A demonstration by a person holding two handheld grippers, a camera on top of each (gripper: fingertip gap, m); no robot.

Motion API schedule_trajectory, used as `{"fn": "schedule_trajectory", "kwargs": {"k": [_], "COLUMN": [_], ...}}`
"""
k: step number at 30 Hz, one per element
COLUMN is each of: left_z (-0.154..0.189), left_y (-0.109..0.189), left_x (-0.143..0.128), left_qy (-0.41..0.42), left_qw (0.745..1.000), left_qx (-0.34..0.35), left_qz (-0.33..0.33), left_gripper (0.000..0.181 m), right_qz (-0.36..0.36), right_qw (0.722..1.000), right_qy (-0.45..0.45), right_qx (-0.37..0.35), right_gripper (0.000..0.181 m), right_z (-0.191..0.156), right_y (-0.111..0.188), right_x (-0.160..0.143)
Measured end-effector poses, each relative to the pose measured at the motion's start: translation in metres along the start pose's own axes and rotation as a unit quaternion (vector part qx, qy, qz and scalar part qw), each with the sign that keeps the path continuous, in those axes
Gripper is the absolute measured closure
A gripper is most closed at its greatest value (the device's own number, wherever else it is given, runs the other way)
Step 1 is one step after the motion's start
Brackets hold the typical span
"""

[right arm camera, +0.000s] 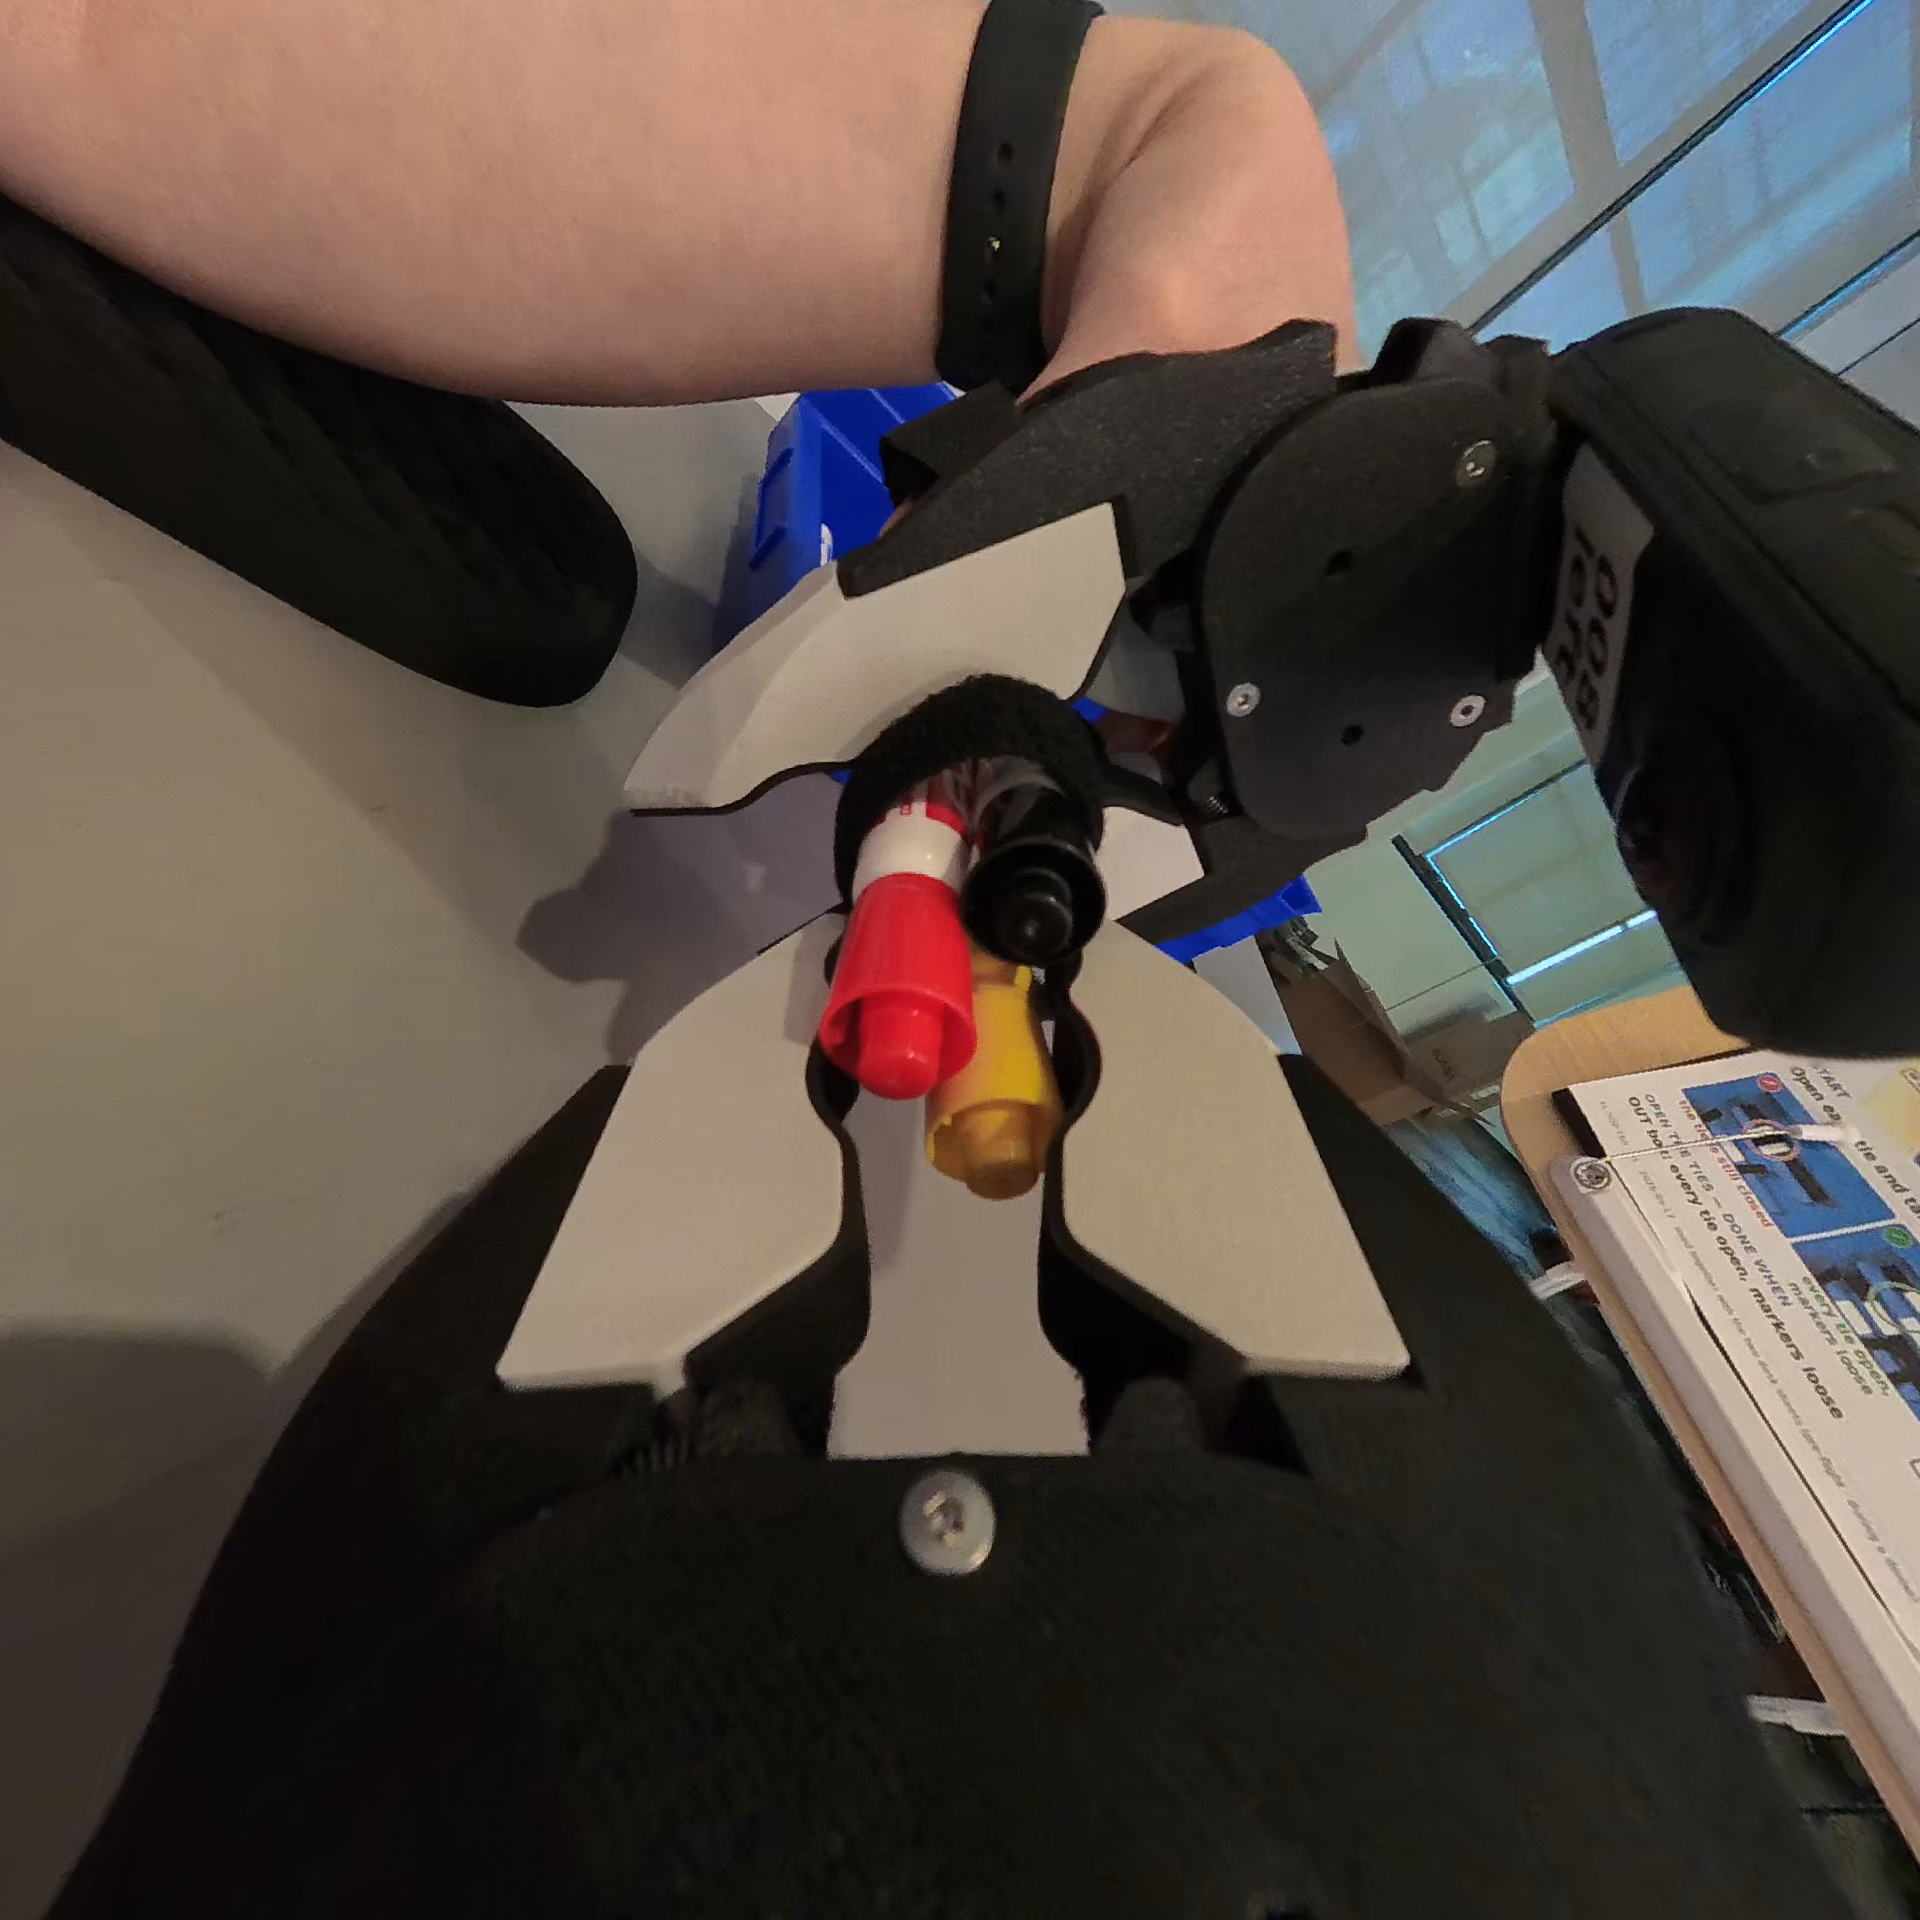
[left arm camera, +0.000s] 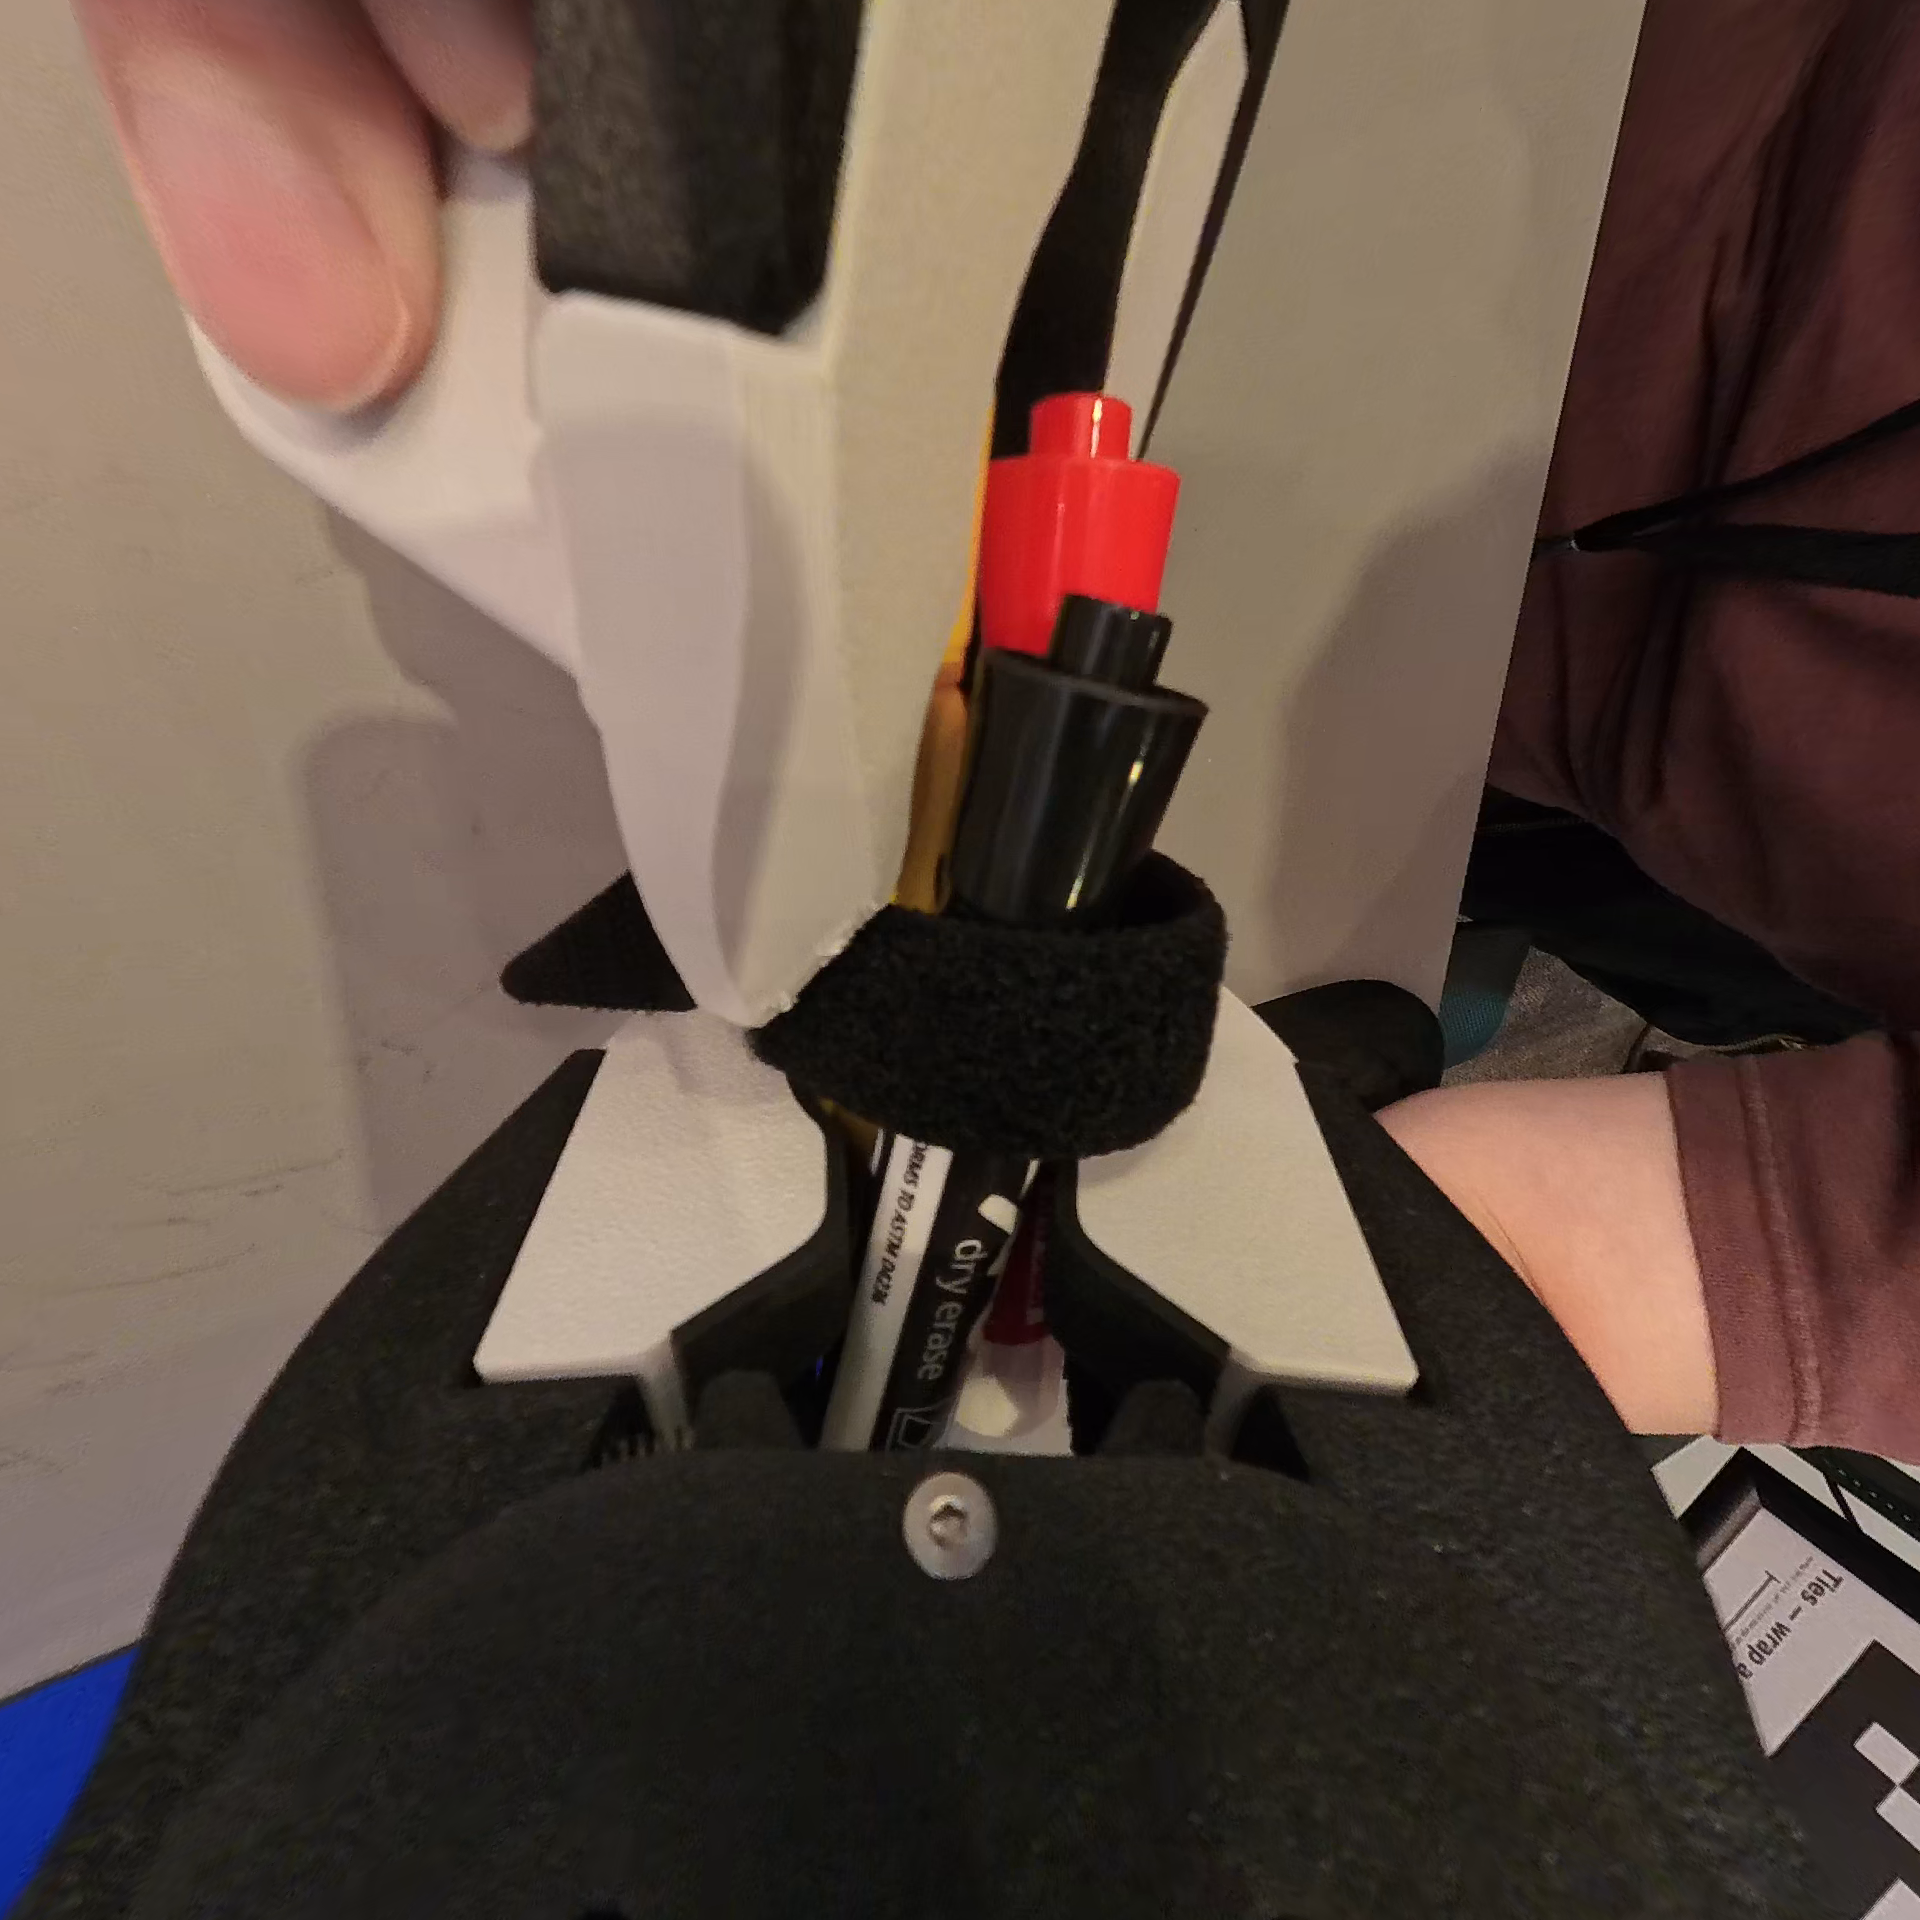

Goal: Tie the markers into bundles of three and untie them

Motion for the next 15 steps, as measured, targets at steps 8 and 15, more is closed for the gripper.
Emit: {"fn": "schedule_trajectory", "kwargs": {"k": [8, 15], "left_z": [-0.0002, 0.0005], "left_y": [-0.0008, -0.001], "left_x": [-0.0001, 0.0006], "left_qy": [0.003, 0.001], "left_qw": [1.0, 1.0], "left_qx": [-0.005, -0.004], "left_qz": [-0.001, -0.001], "left_gripper": [0.139, 0.138], "right_qz": [0.002, 0.003], "right_qw": [1.0, 1.0], "right_qy": [0.01, 0.017], "right_qx": [-0.012, -0.002], "right_gripper": [0.147, 0.156], "right_z": [0.0008, 0.0007], "right_y": [0.0014, 0.0029], "right_x": [0.0004, 0.0007]}}
Point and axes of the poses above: each gripper's, where its closed fingertips meet, y back along the fingers, x out of its top, z = x × y across the jaws, the point moved 8 cm from there along y, back along the fingers, and after that the axes turned 3 degrees about -y, right-handed, at the moved point
